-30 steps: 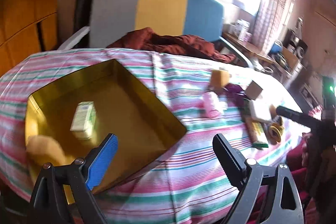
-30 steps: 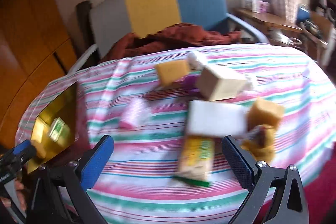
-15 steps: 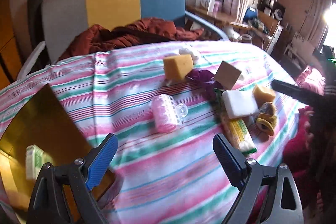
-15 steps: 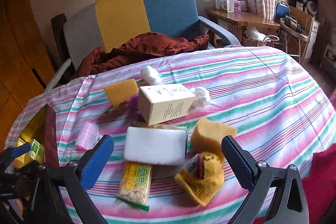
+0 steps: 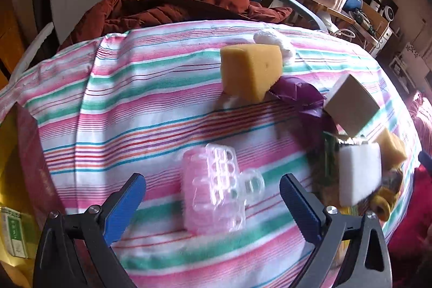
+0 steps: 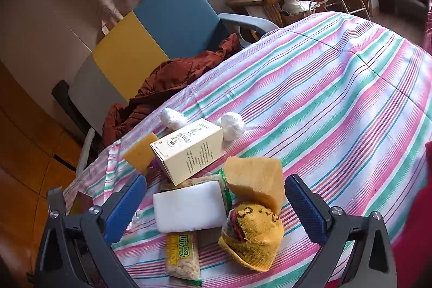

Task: Organize objects
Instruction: 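Grasp the pink hair roller with the left tool, then grasp the white foam block with the right tool while left tool holds roller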

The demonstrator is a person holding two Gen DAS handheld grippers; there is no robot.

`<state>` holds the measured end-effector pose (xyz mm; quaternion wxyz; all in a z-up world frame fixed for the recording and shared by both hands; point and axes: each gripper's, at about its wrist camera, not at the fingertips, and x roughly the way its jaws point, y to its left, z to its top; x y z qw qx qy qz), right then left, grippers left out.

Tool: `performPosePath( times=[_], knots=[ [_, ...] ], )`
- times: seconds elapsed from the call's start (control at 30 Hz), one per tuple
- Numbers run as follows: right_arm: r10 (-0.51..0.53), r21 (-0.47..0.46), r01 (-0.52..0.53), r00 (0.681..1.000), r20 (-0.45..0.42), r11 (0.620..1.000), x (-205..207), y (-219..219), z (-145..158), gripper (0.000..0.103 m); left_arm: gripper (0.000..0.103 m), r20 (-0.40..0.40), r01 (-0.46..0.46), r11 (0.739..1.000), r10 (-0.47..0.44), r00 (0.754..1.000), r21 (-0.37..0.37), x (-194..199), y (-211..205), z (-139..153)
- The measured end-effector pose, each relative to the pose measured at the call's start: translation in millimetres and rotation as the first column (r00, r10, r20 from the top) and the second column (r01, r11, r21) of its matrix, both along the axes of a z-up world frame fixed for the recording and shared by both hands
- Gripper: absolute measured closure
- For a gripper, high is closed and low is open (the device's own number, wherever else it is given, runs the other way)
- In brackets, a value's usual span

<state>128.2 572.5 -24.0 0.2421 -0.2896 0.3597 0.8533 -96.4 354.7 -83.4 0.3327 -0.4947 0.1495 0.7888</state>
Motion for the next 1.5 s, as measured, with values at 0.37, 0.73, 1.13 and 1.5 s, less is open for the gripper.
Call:
performPosePath(
  times=[0.37, 0.73, 1.13, 1.5],
  knots=[
    [-0.093, -0.053, 0.093, 0.996, 0.005, 0.994, 10.8, 16.1, -8.7, 0.000, 0.038, -0.063, 0.009, 0.999, -0.011, 0.998, -0.035, 0.9, 1.2, -17.3],
    [-0.014, -0.122, 0.034, 0.987, 0.161, 0.992, -13.1, 12.2, -34.6, 0.000, 0.038, -0.064, 0.054, 0.999, -0.054, 0.996, -0.005, 28.9, -20.1, -14.7],
    [0.225, 0.098, -0.233, 0.971, 0.085, 0.968, -31.3, -39.1, 5.3, 0.000, 0.038, -0.087, 0.086, 0.990, -0.077, 0.993, 0.108, 70.8, -71.5, 29.0],
    [0.529, 0.178, -0.833, 0.482, 0.698, 0.525, -102.8, -105.1, -35.8, 0.000, 0.038, -0.093, 0.053, 0.981, -0.036, 0.995, 0.188, 84.8, -129.3, 64.7]
  ],
)
